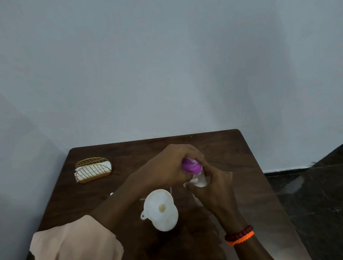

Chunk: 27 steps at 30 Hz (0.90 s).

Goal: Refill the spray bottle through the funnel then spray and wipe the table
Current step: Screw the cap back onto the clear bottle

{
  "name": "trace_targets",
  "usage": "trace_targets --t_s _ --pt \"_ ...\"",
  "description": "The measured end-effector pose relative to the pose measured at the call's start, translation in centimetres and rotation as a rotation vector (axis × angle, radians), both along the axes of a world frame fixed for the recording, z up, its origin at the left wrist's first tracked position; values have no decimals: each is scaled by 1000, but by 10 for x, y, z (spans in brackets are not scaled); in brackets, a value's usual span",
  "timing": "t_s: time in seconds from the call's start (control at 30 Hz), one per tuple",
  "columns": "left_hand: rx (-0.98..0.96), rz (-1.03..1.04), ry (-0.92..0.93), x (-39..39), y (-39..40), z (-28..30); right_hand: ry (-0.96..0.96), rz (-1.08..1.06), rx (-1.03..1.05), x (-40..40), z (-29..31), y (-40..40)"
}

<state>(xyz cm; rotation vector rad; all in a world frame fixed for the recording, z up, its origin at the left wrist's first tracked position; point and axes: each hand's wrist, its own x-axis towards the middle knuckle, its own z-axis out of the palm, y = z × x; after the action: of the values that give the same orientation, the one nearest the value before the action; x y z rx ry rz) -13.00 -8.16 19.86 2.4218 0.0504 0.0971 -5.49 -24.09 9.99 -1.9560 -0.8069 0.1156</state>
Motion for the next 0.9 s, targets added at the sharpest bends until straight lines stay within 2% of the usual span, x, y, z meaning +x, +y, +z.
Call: trace_targets --t_s 0.1,0.2,0.3,0.43,0.6,0.9 --pt "-111 32 -88 1 -10 0 -28 23 42 1 7 -1" --pt "-109 173 -208 4 -9 -6 -3 3 72 3 14 -2" --pt "-162 296 -254 -1 -1 -10 6 -45 69 8 18 -7" --pt "-340 267 -197 -7 -12 -19 -17 -58 64 11 19 -8" --pt "-411 304 -228 0 -37 -20 -101 23 15 0 14 3" --pt "-506 352 -251 -18 1 -19 23 -16 60 9 21 -7"
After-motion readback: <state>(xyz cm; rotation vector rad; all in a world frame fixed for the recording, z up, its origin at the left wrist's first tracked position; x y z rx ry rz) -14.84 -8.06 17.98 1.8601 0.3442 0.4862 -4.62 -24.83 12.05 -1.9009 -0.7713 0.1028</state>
